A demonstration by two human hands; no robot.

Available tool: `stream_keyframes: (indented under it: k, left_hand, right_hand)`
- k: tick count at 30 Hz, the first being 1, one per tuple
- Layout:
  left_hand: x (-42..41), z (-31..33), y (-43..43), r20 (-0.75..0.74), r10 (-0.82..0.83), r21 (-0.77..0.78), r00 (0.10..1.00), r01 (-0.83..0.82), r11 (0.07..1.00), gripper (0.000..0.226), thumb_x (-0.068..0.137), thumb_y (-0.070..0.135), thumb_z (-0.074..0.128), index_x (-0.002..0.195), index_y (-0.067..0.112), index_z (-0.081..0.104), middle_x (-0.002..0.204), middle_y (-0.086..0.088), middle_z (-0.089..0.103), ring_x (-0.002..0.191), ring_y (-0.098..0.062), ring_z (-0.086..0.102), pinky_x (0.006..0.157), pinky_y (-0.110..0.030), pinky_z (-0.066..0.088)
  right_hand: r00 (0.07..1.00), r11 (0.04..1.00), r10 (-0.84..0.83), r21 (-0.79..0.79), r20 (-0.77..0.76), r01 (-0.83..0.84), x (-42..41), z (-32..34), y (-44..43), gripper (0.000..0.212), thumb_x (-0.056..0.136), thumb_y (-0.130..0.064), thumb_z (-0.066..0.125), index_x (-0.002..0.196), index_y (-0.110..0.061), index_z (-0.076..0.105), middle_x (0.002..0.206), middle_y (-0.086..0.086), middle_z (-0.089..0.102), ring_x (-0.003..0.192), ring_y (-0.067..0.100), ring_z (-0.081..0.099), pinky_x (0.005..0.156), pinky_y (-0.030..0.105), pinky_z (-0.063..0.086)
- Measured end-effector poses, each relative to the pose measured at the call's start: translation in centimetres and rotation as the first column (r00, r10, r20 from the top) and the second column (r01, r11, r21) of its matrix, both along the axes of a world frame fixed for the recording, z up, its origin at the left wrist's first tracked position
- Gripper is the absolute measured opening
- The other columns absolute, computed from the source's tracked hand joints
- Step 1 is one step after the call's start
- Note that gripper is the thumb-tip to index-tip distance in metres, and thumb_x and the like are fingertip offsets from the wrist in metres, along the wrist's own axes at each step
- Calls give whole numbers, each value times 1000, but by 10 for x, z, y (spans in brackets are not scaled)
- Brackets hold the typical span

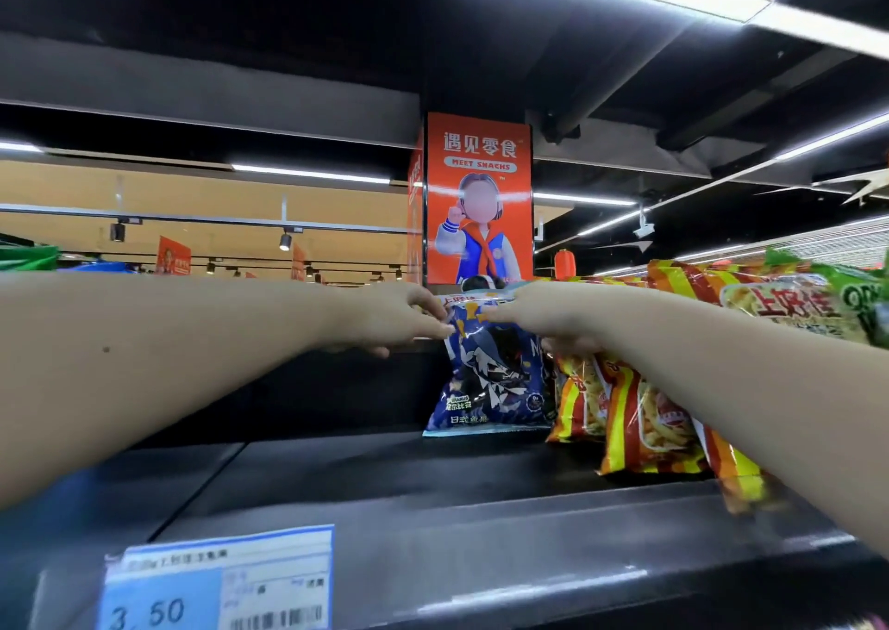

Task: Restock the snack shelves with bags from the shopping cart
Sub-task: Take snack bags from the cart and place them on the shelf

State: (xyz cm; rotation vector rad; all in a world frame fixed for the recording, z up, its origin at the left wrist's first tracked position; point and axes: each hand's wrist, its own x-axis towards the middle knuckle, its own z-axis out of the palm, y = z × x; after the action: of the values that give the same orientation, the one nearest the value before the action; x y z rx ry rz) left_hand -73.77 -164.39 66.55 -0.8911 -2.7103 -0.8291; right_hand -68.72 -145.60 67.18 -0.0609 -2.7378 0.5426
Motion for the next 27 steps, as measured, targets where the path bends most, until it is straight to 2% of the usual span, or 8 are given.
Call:
stream_keyframes:
  k: [2, 4, 7, 10, 14, 17, 20, 27]
  left_hand:
    - [9, 8, 1, -143, -4, 2, 990, 4, 1000, 30, 91, 32, 67, 118, 26, 58, 119, -3, 60, 86, -11, 56, 70, -26, 49]
    - [22, 14, 1, -216, -3, 17, 976, 7, 1000, 34, 89, 26, 70, 120, 22, 58, 116, -2, 60, 87, -12, 56, 73, -27, 50]
    - [40, 16, 0, -280, 8, 27, 960, -1, 1000, 35, 88, 23, 68, 122, 20, 58, 114, -1, 58, 83, -16, 55, 75, -31, 52]
    - [59, 14, -1, -398, 21, -29, 917, -36, 999, 35, 91, 22, 61, 126, 18, 56, 111, 2, 52, 89, -16, 50, 76, -29, 44]
    - [83, 13, 3, -564, 48, -117, 824, -138, 983, 33, 89, 28, 58, 122, 25, 54, 114, 2, 55, 100, -20, 53, 86, -37, 49]
    - [105, 11, 14, -705, 33, -124, 708, -169, 978, 31, 90, 29, 53, 119, 21, 54, 110, -3, 55, 102, -25, 53, 79, -37, 38]
    - [127, 6, 30, -761, 23, -48, 648, -92, 995, 28, 89, 27, 53, 115, 19, 55, 107, -4, 56, 103, -27, 53, 78, -37, 32]
    - [191, -10, 98, -805, -29, -28, 592, 11, 1000, 34, 87, 26, 54, 121, 20, 54, 118, -7, 57, 113, -30, 49, 89, -46, 39]
  right_hand:
    - [1000, 997, -23, 74, -15, 24, 3, -2, -3, 56, 94, -37, 59, 138, -5, 43, 123, 14, 56, 96, 21, 61, 80, 30, 51]
    - [999, 987, 2, 158, -52, 6, 8, -8, -10, 62, 90, -32, 66, 142, -10, 40, 133, 13, 52, 111, 26, 58, 95, 37, 51]
    - [986, 974, 55, 227, -157, -18, 15, -16, -18, 62, 86, -24, 69, 141, -17, 42, 128, 9, 55, 104, 23, 61, 89, 38, 55]
    - [959, 927, 49, 369, -279, 60, 34, -21, -25, 54, 86, -20, 64, 136, -18, 46, 128, 6, 55, 110, 24, 57, 90, 41, 54]
    - [889, 864, -20, 440, -457, 245, 68, -18, -28, 38, 88, -20, 60, 125, -17, 53, 124, 6, 56, 117, 27, 48, 94, 41, 46]
    - [838, 825, -48, 451, -544, 340, 101, -18, -28, 35, 89, -20, 58, 123, -17, 54, 122, 6, 57, 119, 26, 46, 98, 40, 43]
    - [811, 747, -110, 491, -574, 449, 136, -23, -23, 36, 88, -23, 58, 123, -17, 55, 122, 6, 55, 118, 27, 45, 97, 40, 43]
    - [730, 526, -301, 531, -614, 664, 230, -39, 23, 33, 85, -20, 57, 117, -14, 57, 118, 8, 58, 113, 30, 48, 85, 40, 43]
